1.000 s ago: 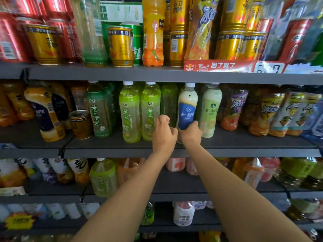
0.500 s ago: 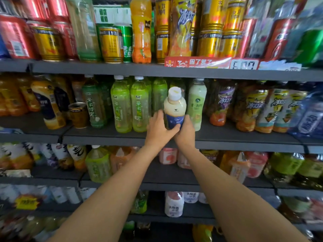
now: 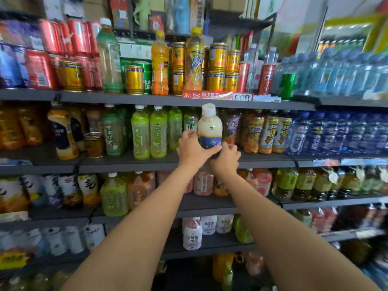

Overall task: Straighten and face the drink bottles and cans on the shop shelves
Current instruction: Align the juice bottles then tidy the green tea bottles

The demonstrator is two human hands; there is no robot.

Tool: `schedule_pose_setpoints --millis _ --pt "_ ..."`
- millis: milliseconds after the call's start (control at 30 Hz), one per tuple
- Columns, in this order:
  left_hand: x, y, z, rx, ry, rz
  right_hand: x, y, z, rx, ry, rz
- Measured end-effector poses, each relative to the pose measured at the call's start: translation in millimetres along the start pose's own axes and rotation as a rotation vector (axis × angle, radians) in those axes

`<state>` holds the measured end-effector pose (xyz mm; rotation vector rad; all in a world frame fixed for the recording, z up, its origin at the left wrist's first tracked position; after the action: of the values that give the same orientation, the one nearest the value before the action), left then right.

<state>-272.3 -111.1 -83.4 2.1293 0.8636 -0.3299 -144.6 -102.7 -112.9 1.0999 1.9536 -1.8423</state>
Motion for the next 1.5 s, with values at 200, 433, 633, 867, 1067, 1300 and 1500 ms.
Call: schedule_pose_setpoints --millis 200,433,633,867,1067,1300,1500 --pt "-15 60 6 0.038 0.017 -0.028 -54 2 26 0.102 0.094 -0.213" --pt "-36 97 10 0.097 0.011 -0.097 -79 -14 43 0.026 0.083 -0.165" --pt "-57 88 25 0.012 0.026 -0.076 -73 -27 61 -0.019 0.04 -0.122" --pt "-84 52 49 -0.135 0.073 0.008 -41 -45 80 -0.048 -0.025 -0.075" --pt "-143 33 67 -0.202 0.132 -0.071 11 -84 98 -0.168 -0.17 0.064" --pt "-194 -34 116 -0.488 0.255 -0.049 89 -125 168 -0.369 -0.689 0.064" --pt "-219 -73 162 -0.598 0.239 -0.192 134 -120 209 -0.374 -0.905 0.158"
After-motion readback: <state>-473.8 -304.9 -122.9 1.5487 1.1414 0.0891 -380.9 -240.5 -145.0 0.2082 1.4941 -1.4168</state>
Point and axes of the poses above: each hand's wrist, its own z-axis away from the middle knuckle, its own x-axis out of the palm, y = z × x, the point moved 10 cm from there along -z, towards the middle knuckle, and after that the axes turned 12 degrees about x, right-handed, at the moved point
